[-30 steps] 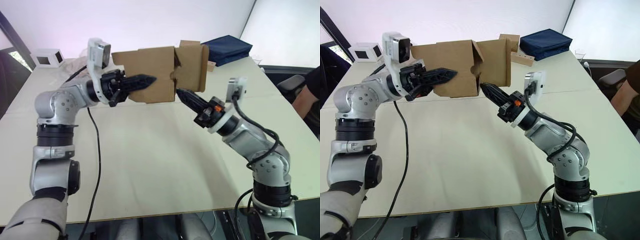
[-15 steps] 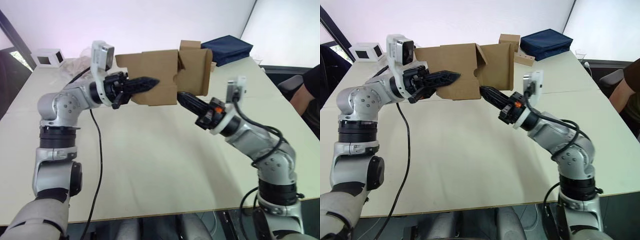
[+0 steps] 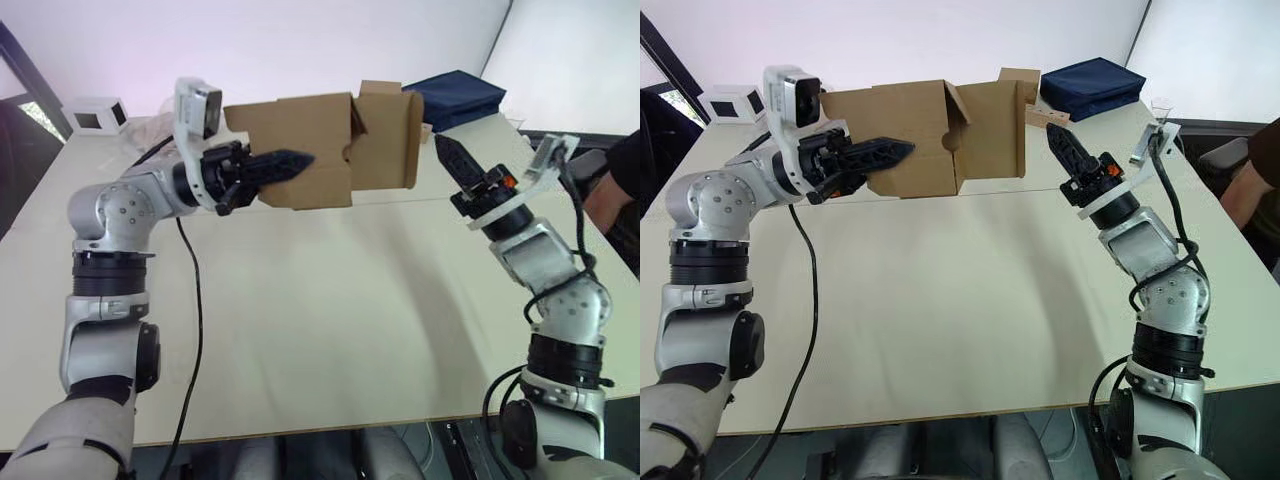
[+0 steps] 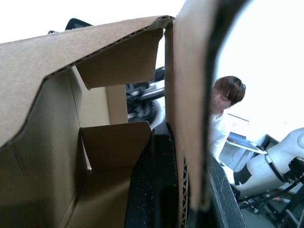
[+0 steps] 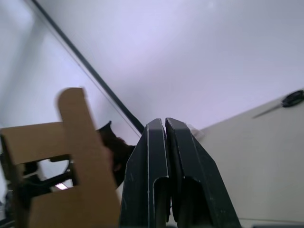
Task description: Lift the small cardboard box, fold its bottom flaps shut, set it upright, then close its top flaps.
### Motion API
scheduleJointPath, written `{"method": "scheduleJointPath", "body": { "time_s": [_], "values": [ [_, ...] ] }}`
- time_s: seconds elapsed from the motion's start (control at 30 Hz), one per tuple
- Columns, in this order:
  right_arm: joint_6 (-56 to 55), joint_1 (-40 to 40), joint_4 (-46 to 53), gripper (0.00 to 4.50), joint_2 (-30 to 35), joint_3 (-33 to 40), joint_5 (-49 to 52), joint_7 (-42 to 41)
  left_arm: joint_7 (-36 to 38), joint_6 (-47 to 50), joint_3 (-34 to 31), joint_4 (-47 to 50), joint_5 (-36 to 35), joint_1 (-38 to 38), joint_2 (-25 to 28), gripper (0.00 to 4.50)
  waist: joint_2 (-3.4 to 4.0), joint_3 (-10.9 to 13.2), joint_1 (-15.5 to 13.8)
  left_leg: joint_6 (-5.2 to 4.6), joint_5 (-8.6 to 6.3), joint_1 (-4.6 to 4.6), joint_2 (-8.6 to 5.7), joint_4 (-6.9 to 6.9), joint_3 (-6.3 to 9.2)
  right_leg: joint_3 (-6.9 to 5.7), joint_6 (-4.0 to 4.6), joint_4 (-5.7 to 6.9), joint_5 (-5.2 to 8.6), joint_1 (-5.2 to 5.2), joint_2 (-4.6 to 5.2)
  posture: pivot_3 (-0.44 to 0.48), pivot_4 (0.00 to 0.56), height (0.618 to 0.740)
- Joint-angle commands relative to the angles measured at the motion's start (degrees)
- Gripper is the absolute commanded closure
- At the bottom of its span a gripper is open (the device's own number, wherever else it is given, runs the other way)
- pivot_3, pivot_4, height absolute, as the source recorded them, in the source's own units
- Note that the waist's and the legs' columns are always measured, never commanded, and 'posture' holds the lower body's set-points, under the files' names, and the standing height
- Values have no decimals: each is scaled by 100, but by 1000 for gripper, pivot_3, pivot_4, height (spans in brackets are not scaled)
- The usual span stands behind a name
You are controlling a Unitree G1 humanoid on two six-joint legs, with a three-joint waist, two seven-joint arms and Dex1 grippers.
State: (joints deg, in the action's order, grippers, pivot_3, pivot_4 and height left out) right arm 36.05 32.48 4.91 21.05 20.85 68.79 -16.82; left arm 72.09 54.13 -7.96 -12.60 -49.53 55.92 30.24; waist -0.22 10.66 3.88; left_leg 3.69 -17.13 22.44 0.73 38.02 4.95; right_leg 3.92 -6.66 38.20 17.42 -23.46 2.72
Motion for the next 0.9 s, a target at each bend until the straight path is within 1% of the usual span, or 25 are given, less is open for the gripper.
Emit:
{"method": "scheduleJointPath", "body": {
  "time_s": [0.03,0.2,0.4,0.57,0.77,0.87,0.9],
  "values": [
    [7,197,229,4430,-107,-157,-6,-250,-32,17,-127,261,-180,84,-1,4500,1,0,9,0,0,0,0,0,1,0,0,0,0,-1,-1,0,150,740],
    [404,143,739,4430,-311,-325,620,-384,-80,2,-120,225,-145,65,-11,4500,3,1,16,2,1,0,2,-1,2,0,0,1,0,-3,-3,0,150,740],
    [520,6,1164,4430,-554,-365,1241,-125,-136,-85,-169,3,-112,154,-35,4500,3,1,-4,1,1,0,0,1,3,-1,0,0,0,1,2,0,150,740],
    [452,-176,1319,4430,-759,-478,1333,-5,-110,-103,-148,-52,-121,188,-46,4500,3,1,11,2,1,0,0,0,3,0,0,1,0,-1,0,0,150,740],
    [281,-264,1303,4430,-889,-600,1054,-32,-126,-78,-143,-26,-140,205,-71,4500,3,1,9,1,1,0,0,0,3,0,0,1,0,-1,-1,0,150,740],
    [215,-256,1284,3709,-927,-624,1007,-61,-130,-78,-141,-26,-136,213,-71,4500,3,1,8,1,1,0,0,0,3,0,0,1,0,-1,-1,0,150,740],
    [191,-249,1266,3369,-955,-619,1028,-42,-133,-78,-144,-27,-134,216,-68,4500,3,1,8,1,1,0,0,0,3,0,0,1,0,-1,-1,0,150,740]
  ]
}}
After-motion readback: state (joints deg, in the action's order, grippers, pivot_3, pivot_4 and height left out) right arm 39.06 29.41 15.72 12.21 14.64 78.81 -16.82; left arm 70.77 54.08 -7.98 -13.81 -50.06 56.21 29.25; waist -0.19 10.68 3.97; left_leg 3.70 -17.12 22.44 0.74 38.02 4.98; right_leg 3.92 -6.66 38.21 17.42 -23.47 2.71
